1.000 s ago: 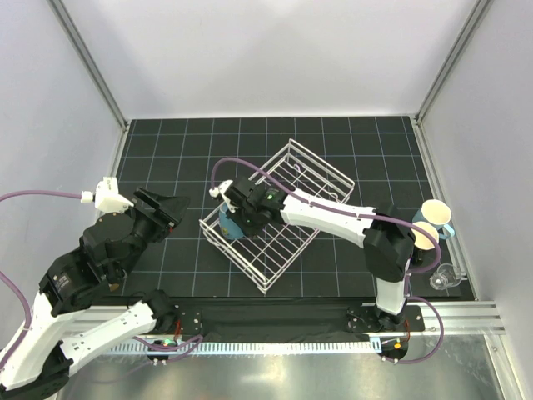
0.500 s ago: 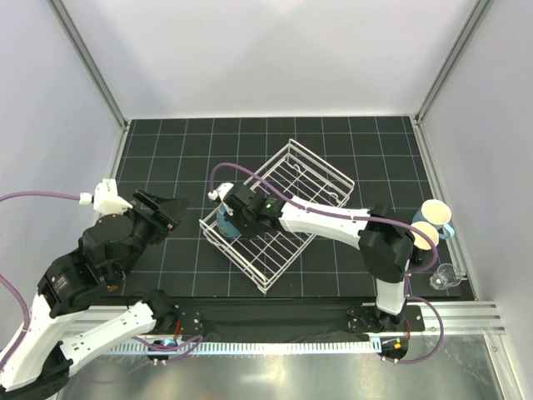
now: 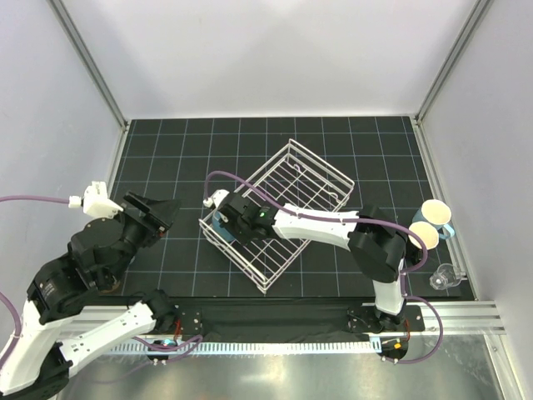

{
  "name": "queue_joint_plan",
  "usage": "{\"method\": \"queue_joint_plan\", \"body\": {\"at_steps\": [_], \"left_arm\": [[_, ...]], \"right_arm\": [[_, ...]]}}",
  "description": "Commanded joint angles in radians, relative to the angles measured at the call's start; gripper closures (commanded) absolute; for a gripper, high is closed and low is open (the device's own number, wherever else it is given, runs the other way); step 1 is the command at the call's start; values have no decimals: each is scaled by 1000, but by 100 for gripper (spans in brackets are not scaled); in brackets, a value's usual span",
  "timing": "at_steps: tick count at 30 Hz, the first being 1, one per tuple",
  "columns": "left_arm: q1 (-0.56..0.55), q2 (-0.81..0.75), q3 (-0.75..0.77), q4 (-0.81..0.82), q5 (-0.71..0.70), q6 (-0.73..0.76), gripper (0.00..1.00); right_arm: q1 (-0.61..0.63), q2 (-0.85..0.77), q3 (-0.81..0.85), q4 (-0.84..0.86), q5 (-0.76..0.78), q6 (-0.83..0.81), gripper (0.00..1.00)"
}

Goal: Load the cups into the dish rack

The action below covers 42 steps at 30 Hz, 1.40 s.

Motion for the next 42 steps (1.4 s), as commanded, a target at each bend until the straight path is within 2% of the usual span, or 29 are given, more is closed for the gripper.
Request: {"method": "queue_joint_plan", "body": {"at_steps": [1,7,14,18,31,35,36,42], "left_arm": [[-1,-9,35,-20,-47,19,34],[-1,0,35,-14,-48,20,34],[-1,12,4,6,-44,2,34],[-3,24,-5,20,-34,-7,34],[-1,66,-18,-32,-76,-84,35],[-1,116,57,-173,-172,-87,34],[-1,132,77,-250,-220,-87,32],[-1,263,215,-507,-314,-106,29]], "right_arm": [[4,15,-3,77,25,28,96],[13,6,-34,71,37,40,95],[18,-16,-55,58,48,40,71],[19,-31,-69,49,54,40,61],[19,-177,-115,20,37,20,45],[19,-227,-118,-14,31,20,41],[19,-250,-121,-27,31,22,40],[18,-359,-151,-104,60,31,34]]}}
